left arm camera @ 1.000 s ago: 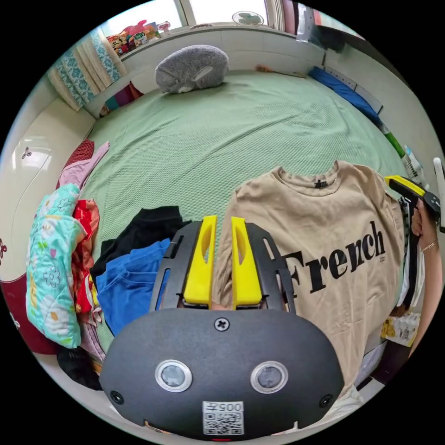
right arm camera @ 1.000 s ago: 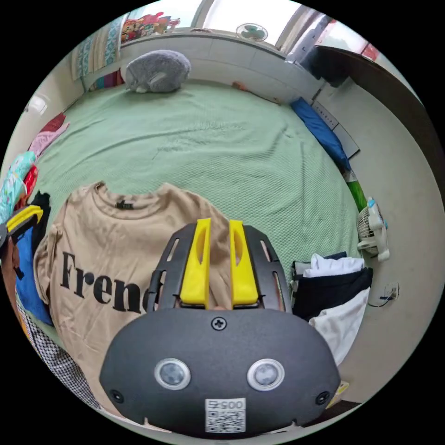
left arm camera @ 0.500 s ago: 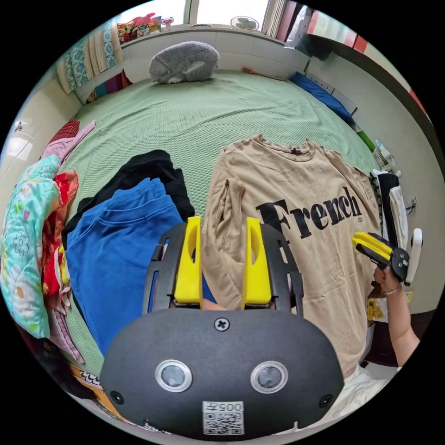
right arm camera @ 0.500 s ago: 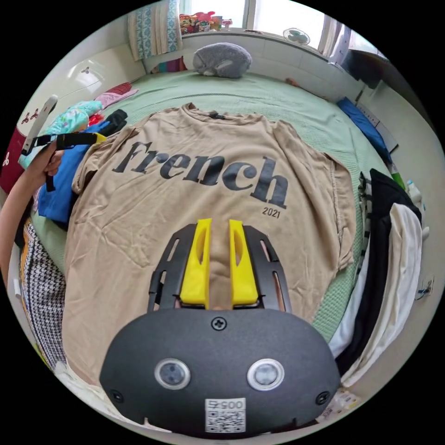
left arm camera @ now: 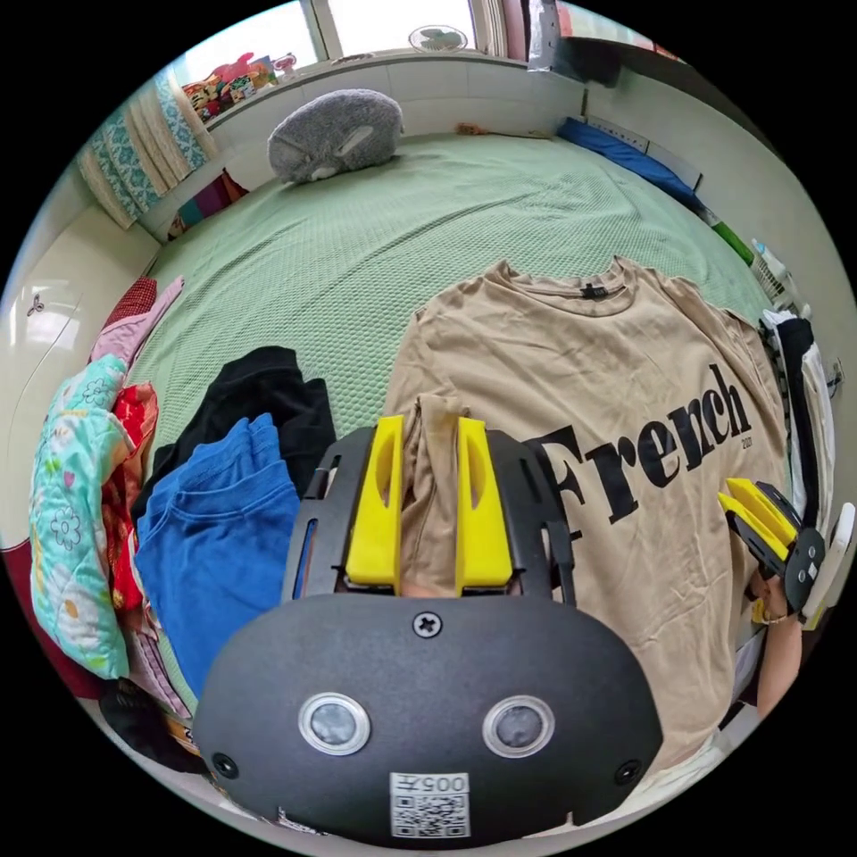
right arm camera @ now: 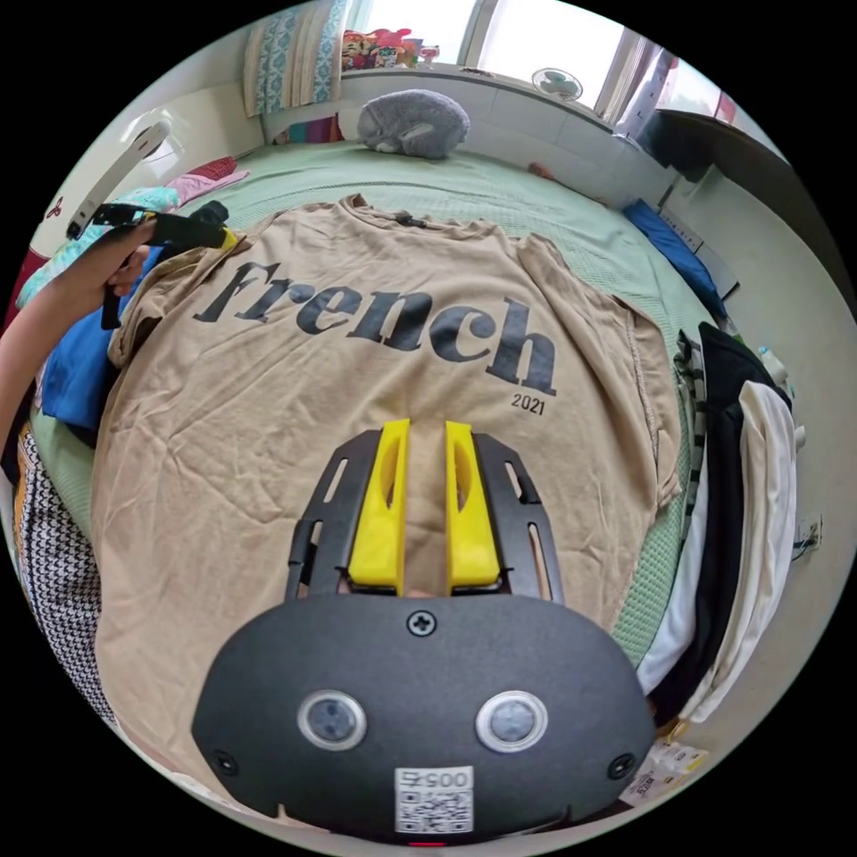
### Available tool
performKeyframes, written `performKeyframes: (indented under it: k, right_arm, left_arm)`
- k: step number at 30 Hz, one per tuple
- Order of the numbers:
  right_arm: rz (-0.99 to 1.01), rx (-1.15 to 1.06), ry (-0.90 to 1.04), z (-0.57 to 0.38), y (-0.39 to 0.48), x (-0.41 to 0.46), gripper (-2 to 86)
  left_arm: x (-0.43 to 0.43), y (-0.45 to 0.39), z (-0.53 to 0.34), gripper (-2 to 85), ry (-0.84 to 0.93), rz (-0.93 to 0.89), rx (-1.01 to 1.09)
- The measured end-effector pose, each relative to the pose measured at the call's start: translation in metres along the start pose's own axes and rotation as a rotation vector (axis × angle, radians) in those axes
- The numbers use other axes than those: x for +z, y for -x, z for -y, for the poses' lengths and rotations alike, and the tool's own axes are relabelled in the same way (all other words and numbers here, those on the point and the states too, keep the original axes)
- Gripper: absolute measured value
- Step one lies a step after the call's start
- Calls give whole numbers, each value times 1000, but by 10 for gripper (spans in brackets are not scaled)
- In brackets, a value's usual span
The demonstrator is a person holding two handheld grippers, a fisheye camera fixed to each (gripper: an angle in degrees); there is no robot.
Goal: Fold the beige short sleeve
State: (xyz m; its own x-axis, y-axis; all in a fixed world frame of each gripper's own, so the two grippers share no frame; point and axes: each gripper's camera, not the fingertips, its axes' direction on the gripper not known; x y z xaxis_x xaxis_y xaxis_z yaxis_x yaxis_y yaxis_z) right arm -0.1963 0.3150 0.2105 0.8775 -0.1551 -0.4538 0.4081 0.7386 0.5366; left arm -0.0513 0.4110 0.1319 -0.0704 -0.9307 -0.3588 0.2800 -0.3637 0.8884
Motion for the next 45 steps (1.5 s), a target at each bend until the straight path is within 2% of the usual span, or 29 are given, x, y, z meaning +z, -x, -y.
performKeyframes:
  k: [5, 12, 16, 22, 33, 41, 45]
  right_arm:
    - [-3, -1, -1, -4, 2, 4, 35]
    - [-1, 1, -1, -10, 3, 10, 36]
    - [-8, -2, -1, -13, 6, 13, 36]
    - [-7, 1, 0, -17, 8, 17, 37]
    - [-22, -6, -1, -23, 14, 21, 36]
    - [-25, -3, -2, -27, 17, 24, 46]
    - [-28, -4, -4, -29, 19, 24, 50]
  left_arm:
    - [-8, -3, -7, 33, 2, 113, -10]
    - [-56, 65, -29, 24, -29, 164, -161]
    - [-67, 121, -54, 37, -31, 26, -284]
    - [-73, 144, -86, 73, -56, -110, -304]
    - [-103, 130, -174, 105, -116, -223, -208]
    - [-96, 70, -228, 139, -101, -237, -92]
    - [-85, 50, -235, 151, -95, -187, -75]
